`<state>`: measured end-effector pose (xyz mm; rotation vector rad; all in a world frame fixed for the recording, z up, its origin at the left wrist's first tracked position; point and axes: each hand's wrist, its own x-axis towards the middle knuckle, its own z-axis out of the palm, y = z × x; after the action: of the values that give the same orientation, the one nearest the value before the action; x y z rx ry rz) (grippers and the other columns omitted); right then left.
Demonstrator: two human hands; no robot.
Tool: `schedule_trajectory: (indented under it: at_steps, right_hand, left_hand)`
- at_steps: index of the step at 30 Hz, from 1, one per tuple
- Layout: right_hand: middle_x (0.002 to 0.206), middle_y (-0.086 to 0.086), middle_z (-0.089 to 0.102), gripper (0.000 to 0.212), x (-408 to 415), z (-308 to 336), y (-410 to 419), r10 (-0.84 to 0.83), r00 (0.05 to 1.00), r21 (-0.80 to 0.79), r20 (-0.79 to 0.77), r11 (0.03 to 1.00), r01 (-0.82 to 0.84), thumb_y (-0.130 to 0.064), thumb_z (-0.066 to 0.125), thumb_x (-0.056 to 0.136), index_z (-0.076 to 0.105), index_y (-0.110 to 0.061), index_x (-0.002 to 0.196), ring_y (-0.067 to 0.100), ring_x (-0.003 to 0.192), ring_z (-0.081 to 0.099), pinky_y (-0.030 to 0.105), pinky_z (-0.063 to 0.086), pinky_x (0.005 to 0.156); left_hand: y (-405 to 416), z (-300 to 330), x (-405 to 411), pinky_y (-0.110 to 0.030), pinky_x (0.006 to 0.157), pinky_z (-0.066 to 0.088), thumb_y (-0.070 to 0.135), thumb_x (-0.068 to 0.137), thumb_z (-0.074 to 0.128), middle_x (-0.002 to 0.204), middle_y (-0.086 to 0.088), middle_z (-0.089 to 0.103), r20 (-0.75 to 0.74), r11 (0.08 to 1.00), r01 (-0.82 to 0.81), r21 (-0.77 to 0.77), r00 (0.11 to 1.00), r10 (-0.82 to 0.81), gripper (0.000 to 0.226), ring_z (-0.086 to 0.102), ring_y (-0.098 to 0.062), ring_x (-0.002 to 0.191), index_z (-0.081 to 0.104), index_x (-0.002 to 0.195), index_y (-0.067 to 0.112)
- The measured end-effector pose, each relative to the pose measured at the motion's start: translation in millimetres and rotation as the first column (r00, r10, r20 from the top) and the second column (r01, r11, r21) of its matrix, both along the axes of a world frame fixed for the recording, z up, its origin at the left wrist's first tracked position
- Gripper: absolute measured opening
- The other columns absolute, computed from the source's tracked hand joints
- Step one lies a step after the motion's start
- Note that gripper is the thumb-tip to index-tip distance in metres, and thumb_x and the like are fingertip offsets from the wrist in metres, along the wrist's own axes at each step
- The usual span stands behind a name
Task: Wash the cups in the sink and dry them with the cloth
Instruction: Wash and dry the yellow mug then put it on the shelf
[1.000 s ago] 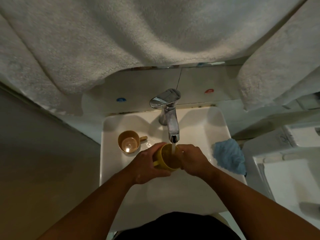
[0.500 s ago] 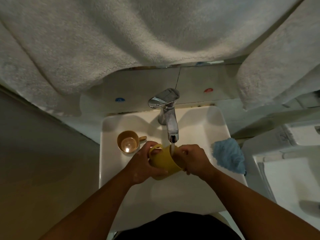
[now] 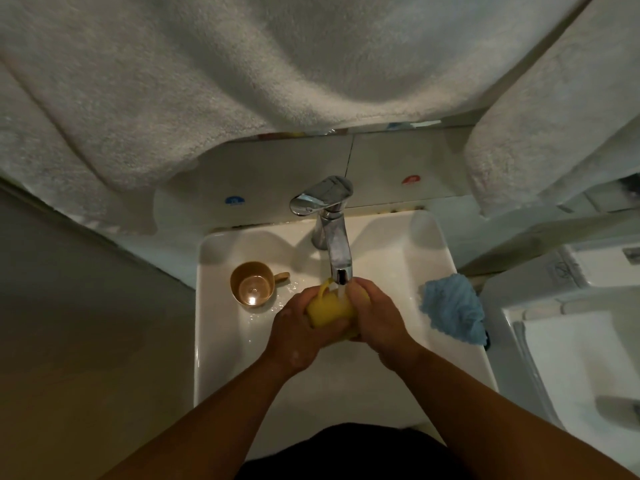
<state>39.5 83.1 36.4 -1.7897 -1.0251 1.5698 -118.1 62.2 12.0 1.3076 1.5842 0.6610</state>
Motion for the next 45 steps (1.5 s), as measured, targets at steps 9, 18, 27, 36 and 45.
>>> schedule_trajectory:
  at_steps: [9,18,27,36,45]
  right_hand:
    - [0.119,0.003,0.058,0.049,-2.6,-1.1,5.1,-0.116,0.992,-0.06,0.057,0.991,0.119,-0.064,0.043,0.091,0.052,-0.031,0.127,0.024,0.105,0.06,0.054,0.06,0.084]
    - [0.112,-0.003,0.061,0.035,2.5,-3.2,3.7,-0.181,0.982,-0.014,0.06,0.983,0.183,-0.055,0.061,0.093,0.06,-0.03,0.118,0.019,0.098,0.063,0.05,0.062,0.077]
    - [0.126,0.003,0.055,0.06,-8.5,-12.0,-0.4,-0.007,0.979,0.08,0.205,0.997,-0.01,-0.073,0.045,0.08,0.049,-0.038,0.129,0.024,0.111,0.057,0.051,0.058,0.087]
    - [0.115,0.001,0.068,0.039,-1.7,13.1,-0.1,-0.103,0.974,-0.191,-0.201,0.979,0.064,-0.061,0.042,0.099,0.064,-0.035,0.116,0.021,0.104,0.068,0.036,0.061,0.071]
    - [0.111,0.003,0.073,0.048,0.7,12.1,-2.8,-0.134,0.96,-0.273,-0.245,0.96,0.064,-0.065,0.048,0.094,0.067,-0.028,0.117,0.023,0.103,0.07,0.045,0.062,0.083]
  left_hand:
    - [7.4,7.6,14.7,-0.033,0.082,0.056,0.062,0.081,0.063,0.116,0.01,0.055,0.046,0.998,-0.005,0.064,0.999,0.003,0.049,0.057,-0.004,0.101,0.044,0.122,0.044]
    - [18.6,13.4,12.1,-0.036,0.074,0.063,0.057,0.096,0.053,0.126,-0.008,0.058,0.187,0.988,0.021,-0.151,0.982,0.008,0.036,0.061,-0.024,0.107,0.052,0.125,0.036]
    - [16.2,10.3,14.6,-0.047,0.073,0.064,0.069,0.072,0.072,0.11,0.012,0.062,0.202,0.975,-0.19,-0.118,0.956,0.211,0.047,0.063,-0.022,0.102,0.06,0.112,0.047]
    - [15.5,5.7,11.0,-0.046,0.096,0.054,0.049,0.098,0.051,0.131,-0.003,0.057,0.091,0.997,-0.076,-0.01,0.993,0.077,0.037,0.058,-0.026,0.118,0.056,0.134,0.039]
    - [8.1,2.1,11.5,-0.024,0.087,0.054,0.049,0.084,0.076,0.127,0.006,0.052,0.143,0.999,0.041,-0.02,0.989,-0.038,0.062,0.059,-0.009,0.109,0.053,0.138,0.033]
